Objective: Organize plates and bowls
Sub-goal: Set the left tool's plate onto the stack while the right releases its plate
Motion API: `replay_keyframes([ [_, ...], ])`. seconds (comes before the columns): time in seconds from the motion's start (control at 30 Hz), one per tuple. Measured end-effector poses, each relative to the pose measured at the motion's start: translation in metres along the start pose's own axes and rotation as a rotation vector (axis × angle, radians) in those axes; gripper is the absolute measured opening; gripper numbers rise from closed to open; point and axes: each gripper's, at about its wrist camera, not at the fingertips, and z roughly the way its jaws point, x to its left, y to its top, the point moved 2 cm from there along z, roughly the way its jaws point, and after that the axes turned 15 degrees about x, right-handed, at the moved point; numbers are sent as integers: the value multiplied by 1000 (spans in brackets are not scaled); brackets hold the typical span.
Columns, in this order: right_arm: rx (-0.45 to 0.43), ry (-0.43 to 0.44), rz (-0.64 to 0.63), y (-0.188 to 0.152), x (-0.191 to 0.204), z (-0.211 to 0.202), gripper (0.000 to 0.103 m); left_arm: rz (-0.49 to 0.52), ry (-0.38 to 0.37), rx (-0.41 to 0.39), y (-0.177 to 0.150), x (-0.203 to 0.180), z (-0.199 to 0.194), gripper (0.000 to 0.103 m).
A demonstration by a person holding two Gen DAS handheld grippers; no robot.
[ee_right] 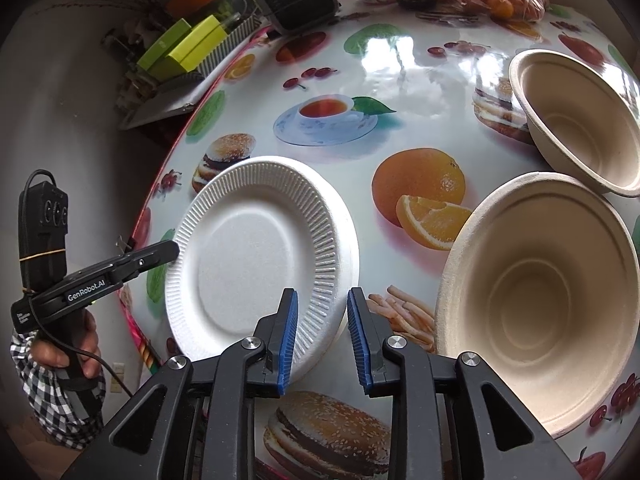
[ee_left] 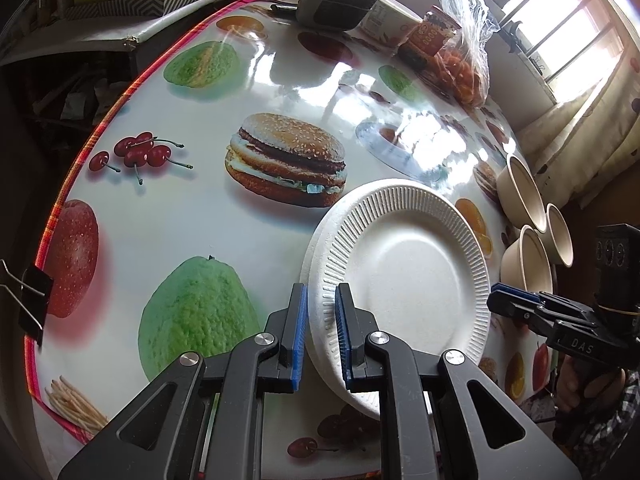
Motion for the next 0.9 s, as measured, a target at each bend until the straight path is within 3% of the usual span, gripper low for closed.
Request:
replay_keyframes([
  [0.27, -1, -2, -6, 1, 1, 0, 26, 3, 4, -5, 0, -1, -1, 16],
  [0.4, -4, -1, -8, 0, 3, 0, 27, 7, 5, -13, 0, -1, -4, 26],
  [0.53, -22, -2, -13, -1, 5, -3, 29, 11, 9, -25, 0, -2, -8, 27],
  [0.63, -46, 2, -18, -3, 8, -10, 32, 15, 13, -44, 0, -5, -13, 39],
  [0.9, -128, -22, -31, -13, 14, -34, 37, 60, 20, -108, 2, -24, -33, 40],
])
